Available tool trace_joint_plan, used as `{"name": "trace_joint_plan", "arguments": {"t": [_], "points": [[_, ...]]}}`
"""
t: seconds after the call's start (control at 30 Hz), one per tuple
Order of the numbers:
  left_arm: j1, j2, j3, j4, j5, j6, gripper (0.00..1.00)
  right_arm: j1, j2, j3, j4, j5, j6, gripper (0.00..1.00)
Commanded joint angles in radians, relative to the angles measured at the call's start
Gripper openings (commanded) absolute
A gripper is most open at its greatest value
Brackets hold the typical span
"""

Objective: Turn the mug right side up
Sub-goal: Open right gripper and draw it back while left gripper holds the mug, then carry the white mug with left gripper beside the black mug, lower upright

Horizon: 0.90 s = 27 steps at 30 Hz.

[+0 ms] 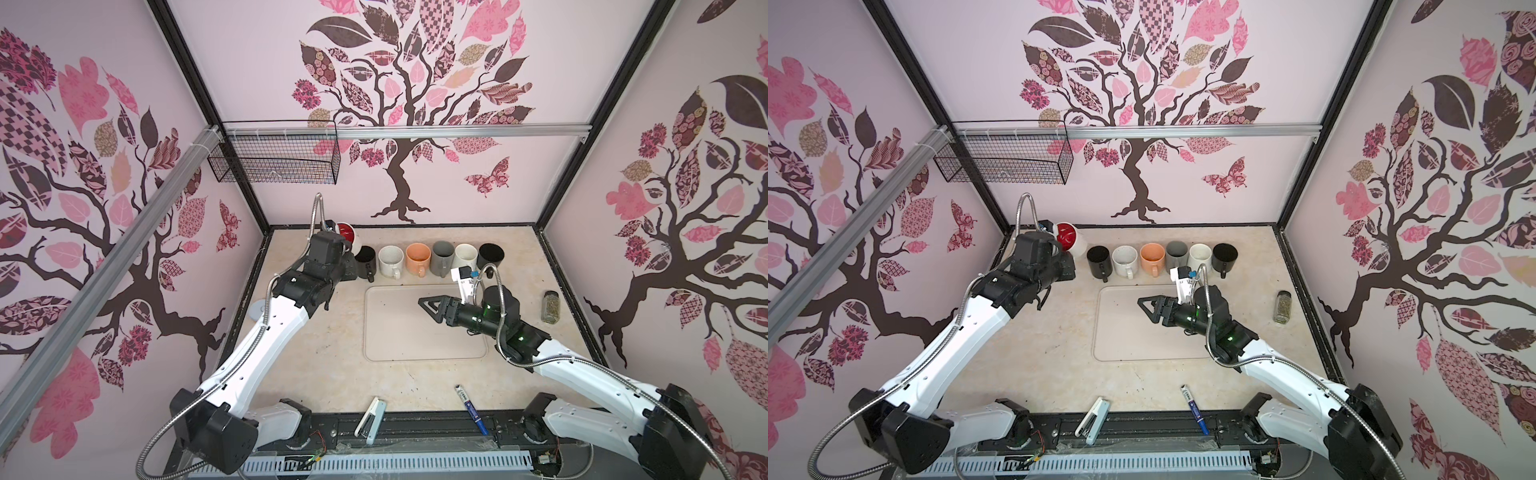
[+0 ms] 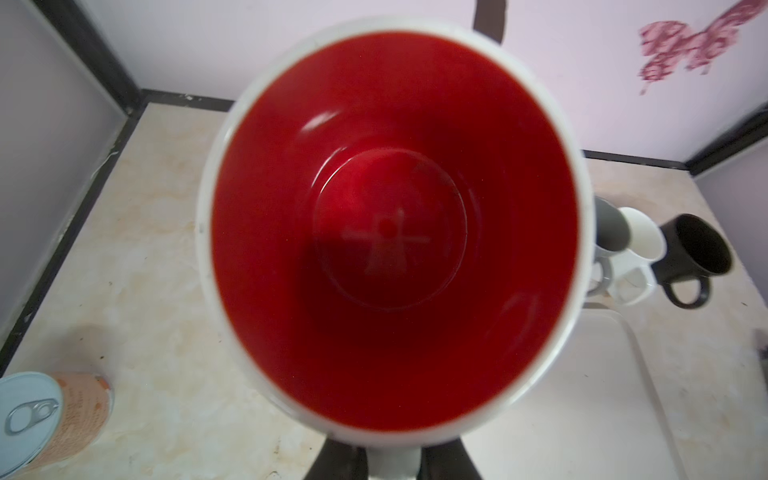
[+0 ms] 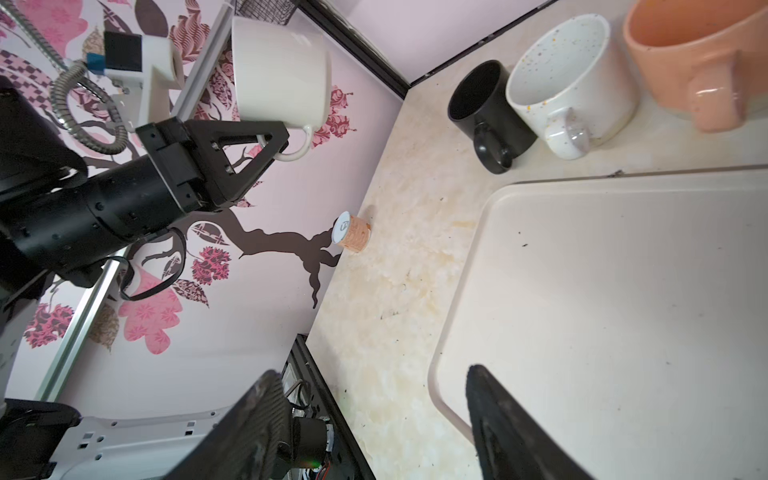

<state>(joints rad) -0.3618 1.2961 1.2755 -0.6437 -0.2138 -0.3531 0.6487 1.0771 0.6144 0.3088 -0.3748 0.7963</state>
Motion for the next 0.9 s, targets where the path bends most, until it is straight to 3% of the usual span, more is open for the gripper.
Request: {"name": "trace_joint_plan", "arguments": {"t": [0.0, 0.23, 0.5, 0.67, 0.87], "points": [[0.067, 0.046, 0.059, 0.043, 0.095, 0.042, 0.00, -0.006, 0.031, 0.042, -0.044, -0.053, -0.037, 0.73], [0.172, 0.185, 0.076, 0.068, 0.151, 0.039, 0.00, -0.020, 0.095, 0.072, -0.027, -0.093, -0.057, 0.73], [0.175, 0.305, 0.054, 0.177, 0.153, 0.019, 0.00, -0.026, 0.151, 0.100, -0.019, -0.121, -0.069, 0.73], [0.175, 0.397, 0.093, 0.158, 0.122, 0.013, 0.00, -0.030, 0.148, 0.092, -0.019, -0.113, -0.073, 0.73], [0.175, 0.427, 0.066, 0.199, 0.126, 0.009, 0.00, -0.031, 0.141, 0.087, -0.025, -0.094, -0.080, 0.73]]}}
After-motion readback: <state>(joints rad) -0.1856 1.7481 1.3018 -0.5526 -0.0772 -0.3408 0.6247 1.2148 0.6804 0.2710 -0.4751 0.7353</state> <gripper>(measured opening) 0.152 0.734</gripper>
